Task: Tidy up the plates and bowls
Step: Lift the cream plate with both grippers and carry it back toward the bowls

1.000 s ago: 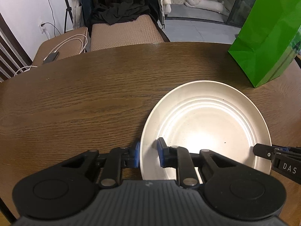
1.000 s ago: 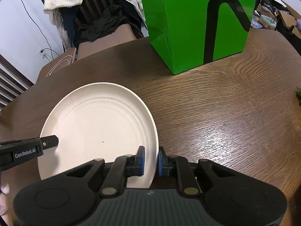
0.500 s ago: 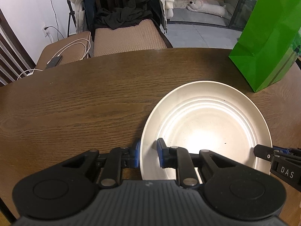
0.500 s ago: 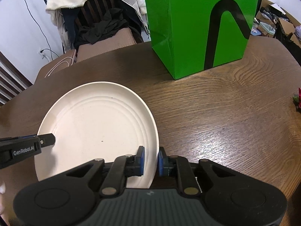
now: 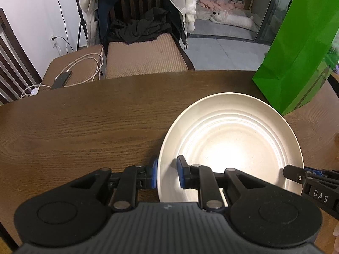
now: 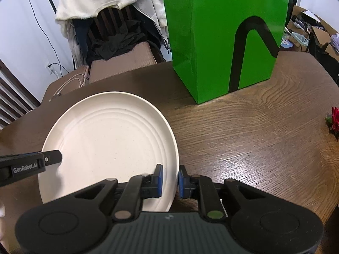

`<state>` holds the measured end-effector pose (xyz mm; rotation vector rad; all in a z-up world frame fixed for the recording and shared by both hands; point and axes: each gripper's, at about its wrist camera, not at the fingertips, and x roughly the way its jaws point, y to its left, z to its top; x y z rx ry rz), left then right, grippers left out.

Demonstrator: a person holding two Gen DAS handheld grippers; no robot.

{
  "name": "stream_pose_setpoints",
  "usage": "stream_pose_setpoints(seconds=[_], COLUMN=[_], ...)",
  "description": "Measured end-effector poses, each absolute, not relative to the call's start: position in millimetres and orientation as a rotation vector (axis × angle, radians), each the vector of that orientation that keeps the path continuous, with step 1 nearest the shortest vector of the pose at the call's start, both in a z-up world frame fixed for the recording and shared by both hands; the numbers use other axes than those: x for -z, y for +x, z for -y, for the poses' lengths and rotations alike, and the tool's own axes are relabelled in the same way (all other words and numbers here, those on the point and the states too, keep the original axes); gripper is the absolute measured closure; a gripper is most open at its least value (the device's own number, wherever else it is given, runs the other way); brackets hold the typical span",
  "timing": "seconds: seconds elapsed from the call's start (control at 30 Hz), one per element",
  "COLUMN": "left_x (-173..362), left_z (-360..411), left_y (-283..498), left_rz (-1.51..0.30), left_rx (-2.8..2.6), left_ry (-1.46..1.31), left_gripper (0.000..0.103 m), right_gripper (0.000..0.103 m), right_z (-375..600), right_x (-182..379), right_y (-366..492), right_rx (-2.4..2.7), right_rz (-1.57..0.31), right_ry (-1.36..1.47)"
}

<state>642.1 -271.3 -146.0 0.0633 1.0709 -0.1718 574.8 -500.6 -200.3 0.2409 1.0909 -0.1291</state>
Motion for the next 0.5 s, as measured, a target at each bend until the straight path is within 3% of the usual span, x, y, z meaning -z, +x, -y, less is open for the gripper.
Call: stream_pose_setpoints(seconds=[0.5], left_x=[104], left_z=[276], left_y=[623], left_rz=[-0.998], left_rx=[0.196], left_ry=[0.044], left_gripper=[0.084], right_gripper=[0.089], right_z=[509], right_x=[156], right_y=[554], right_rx=[0.137], right_rz=[-1.005], right_ry=[0.235])
